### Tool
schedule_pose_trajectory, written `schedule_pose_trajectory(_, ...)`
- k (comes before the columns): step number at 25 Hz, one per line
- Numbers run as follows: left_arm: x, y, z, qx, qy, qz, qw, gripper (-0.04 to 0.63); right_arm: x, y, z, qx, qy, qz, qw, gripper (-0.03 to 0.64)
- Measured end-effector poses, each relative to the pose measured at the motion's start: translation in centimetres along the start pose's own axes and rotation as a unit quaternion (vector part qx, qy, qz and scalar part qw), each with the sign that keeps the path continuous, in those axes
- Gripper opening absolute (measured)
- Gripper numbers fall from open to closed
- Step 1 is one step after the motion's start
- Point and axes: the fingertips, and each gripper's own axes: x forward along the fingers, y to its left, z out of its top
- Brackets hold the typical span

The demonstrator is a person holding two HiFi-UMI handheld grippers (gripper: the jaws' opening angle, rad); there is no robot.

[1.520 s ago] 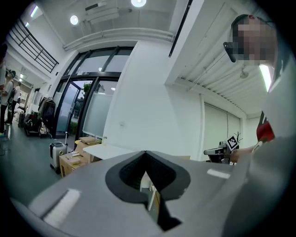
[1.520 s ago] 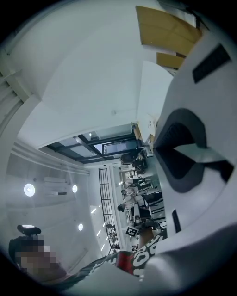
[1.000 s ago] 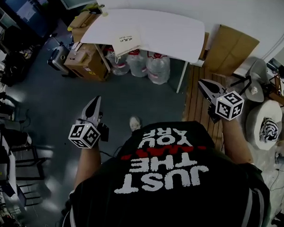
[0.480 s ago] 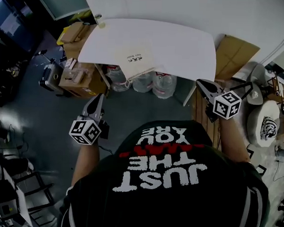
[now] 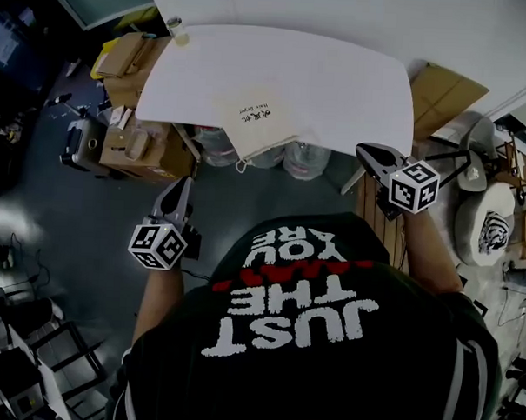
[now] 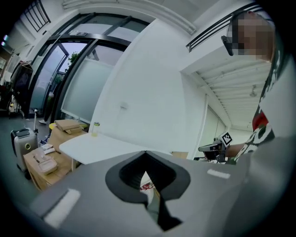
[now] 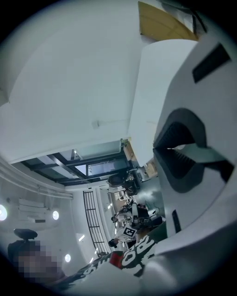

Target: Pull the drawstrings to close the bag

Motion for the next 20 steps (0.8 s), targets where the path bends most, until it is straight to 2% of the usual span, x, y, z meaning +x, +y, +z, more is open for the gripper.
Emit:
schedule_pose_trajectory(6,4.9,0.4,-2.2,-0.008,0.033,0.031,0.9989,-0.003,4.4,-5.2,-0.2,-0.003,0.025,0.041,0.999,0.006)
schedule_pose_trajectory(10,9.4,-0.3,-3.5,-0.014,0.05,0.079,0.9955,-0.003,8.7,-10.0,0.3,-0.016,0.047,0.111,0.993,0.006)
schedule_pose_trajectory(13,13.1,0.1,-4.8,-0.034,0.062,0.131,0.9888,-0.003,12.0,-13.2,0.6,-0.035,0.078,0.168,0.982,0.006)
schedule_pose_trajectory(16,14.1,0.8,-6.8,-0.048,0.088,0.19,0.9766,-0.003,15.1,-13.8,0.4,-0.055,0.114,0.233,0.964,0.006)
schedule_pose_trajectory(18,14.4,1.0,-8.2,-0.046,0.11,0.207,0.971,-0.003,16.7,-13.8,0.1,-0.068,0.133,0.26,0.954,0.006)
schedule_pose_trajectory(20,14.5,1.2,-9.9,-0.037,0.138,0.204,0.9684,-0.001,17.9,-13.1,-0.8,-0.075,0.149,0.275,0.947,0.008)
